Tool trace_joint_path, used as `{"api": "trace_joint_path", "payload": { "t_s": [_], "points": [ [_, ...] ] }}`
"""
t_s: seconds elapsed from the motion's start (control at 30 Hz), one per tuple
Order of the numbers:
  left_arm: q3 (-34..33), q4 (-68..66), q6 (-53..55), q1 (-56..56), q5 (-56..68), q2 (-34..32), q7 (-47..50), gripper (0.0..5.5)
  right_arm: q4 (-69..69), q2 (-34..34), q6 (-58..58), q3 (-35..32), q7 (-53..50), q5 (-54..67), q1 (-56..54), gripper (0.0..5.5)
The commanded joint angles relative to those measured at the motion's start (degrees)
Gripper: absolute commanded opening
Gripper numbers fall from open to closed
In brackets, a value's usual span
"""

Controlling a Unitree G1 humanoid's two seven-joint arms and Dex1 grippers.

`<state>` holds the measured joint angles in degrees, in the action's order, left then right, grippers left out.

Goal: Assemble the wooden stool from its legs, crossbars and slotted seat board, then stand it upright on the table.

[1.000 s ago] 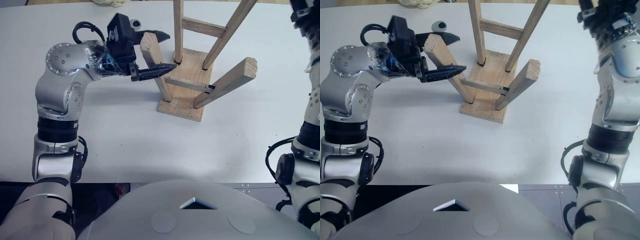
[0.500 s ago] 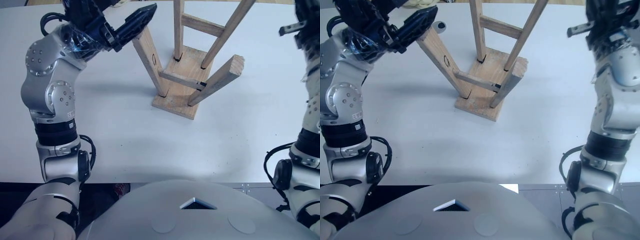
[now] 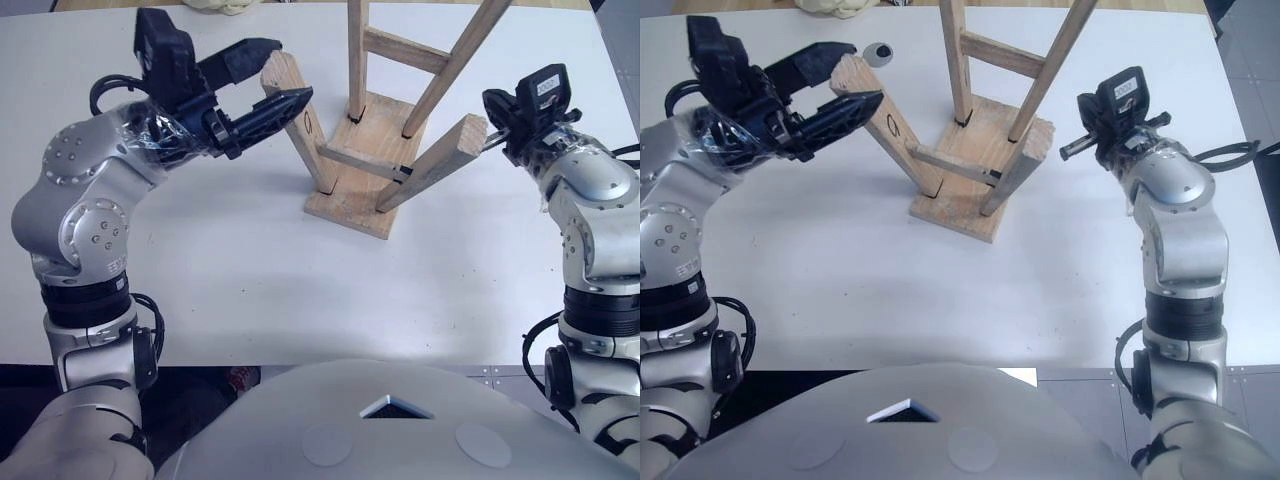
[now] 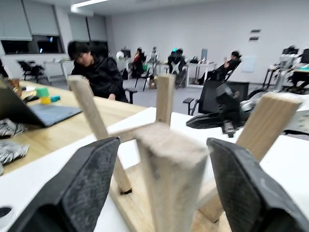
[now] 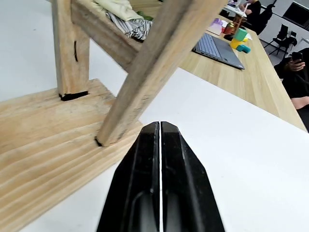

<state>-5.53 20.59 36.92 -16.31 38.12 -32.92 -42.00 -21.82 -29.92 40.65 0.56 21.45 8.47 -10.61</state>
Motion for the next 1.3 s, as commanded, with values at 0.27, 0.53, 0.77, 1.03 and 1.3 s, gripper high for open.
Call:
{"api": "trace_joint_path", "payload": {
  "t_s": [0.27,0.53,0.77,1.03,1.3],
  "points": [
    [7.77,-25.61,-14.93,-9.99,-20.67,0.11,2.25,3.3,-13.51,3.94,6.66,12.32,5.2,6.2,-0.2,0.03],
    [3.94,-35.54,-30.35,-14.34,-15.82,8.09,-5.22,3.3,-8.9,1.02,1.5,12.62,8.6,6.04,1.66,0.03],
    [-5.06,-27.02,-28.8,-7.91,-7.16,3.76,-10.7,3.3,1.7,-2.91,-3.11,10.35,9.84,1.98,4.27,0.28],
    [-10.39,-4.5,-19.32,-3.07,10.41,1.84,-11.93,3.3,9.6,-4.12,-4.93,9.0,10.38,-0.41,3.31,1.57],
    [-0.07,10.01,-2.2,-1.61,11.57,-6.42,-1.99,3.3,11.98,-3.42,-6.09,8.44,11.25,-2.63,1.85,1.92]
  ]
}}
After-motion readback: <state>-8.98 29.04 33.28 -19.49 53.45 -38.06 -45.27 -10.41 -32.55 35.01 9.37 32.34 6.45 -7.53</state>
